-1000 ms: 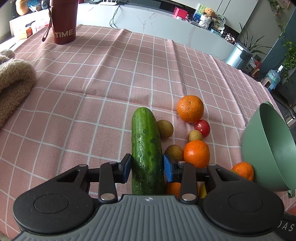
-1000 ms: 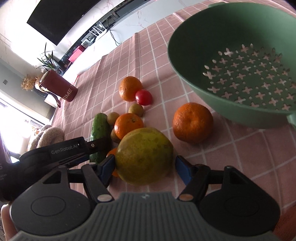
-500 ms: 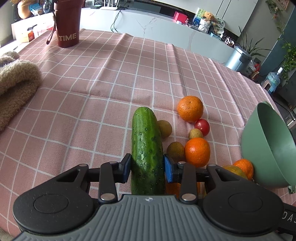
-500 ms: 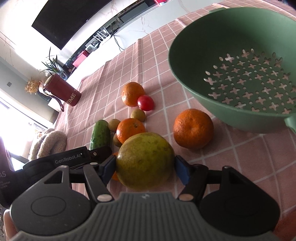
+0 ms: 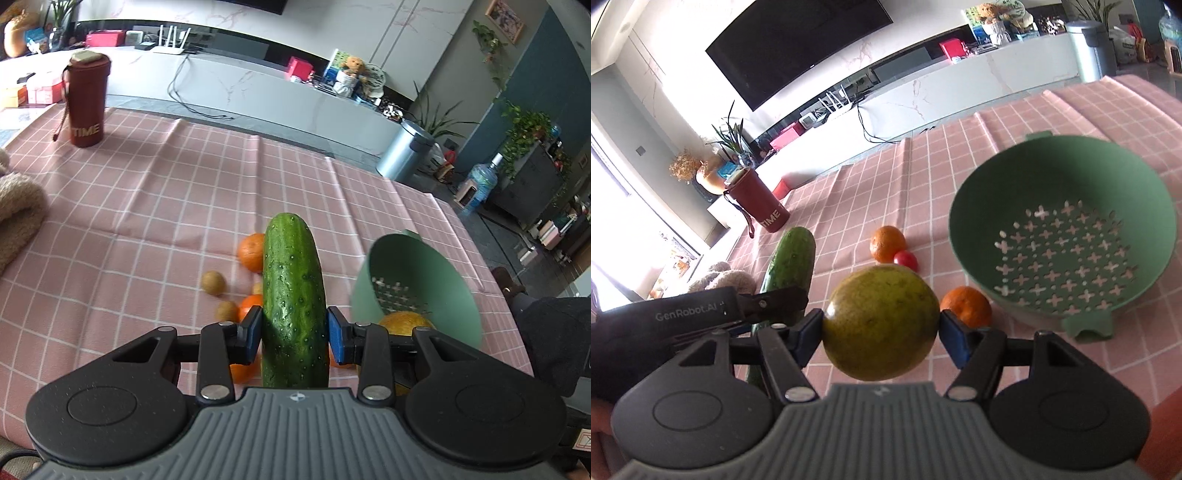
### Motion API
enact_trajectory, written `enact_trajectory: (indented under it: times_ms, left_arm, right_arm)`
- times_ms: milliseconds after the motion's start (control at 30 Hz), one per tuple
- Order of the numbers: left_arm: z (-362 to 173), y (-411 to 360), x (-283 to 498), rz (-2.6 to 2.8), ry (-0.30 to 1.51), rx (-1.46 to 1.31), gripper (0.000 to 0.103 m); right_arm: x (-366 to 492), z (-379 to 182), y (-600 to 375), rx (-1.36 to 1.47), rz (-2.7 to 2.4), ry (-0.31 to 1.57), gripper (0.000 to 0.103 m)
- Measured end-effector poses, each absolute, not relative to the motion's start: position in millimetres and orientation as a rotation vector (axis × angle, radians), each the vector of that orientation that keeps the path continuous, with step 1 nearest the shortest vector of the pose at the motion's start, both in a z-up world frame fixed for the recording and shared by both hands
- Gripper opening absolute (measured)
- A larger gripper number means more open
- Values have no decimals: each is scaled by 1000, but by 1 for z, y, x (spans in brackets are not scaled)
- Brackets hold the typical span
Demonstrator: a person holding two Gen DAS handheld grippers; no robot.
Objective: Organize fruits
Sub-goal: 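Carry the cucumber and pomelo into the green colander and open both grippers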
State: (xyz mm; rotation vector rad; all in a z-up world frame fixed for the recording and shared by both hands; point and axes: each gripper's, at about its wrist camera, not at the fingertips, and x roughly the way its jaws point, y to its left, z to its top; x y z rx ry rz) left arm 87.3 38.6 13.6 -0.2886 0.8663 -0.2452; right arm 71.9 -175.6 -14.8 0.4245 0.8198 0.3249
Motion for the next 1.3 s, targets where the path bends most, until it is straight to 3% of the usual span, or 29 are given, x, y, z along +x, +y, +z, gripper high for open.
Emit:
enact_trajectory:
  times_ms: [400, 933, 1300]
  left_arm:
    - [21, -56, 150, -423, 922, -309, 41]
    - [-42, -99, 201, -395, 1102, -260, 41]
    - [-50, -120, 205, -380, 1140, -96, 41]
  right_arm:
    - [113, 20, -255, 124, 323, 872, 64]
    - [187, -41, -260, -222, 453, 1079, 64]
    - [196, -62, -250, -312, 508, 1122, 65]
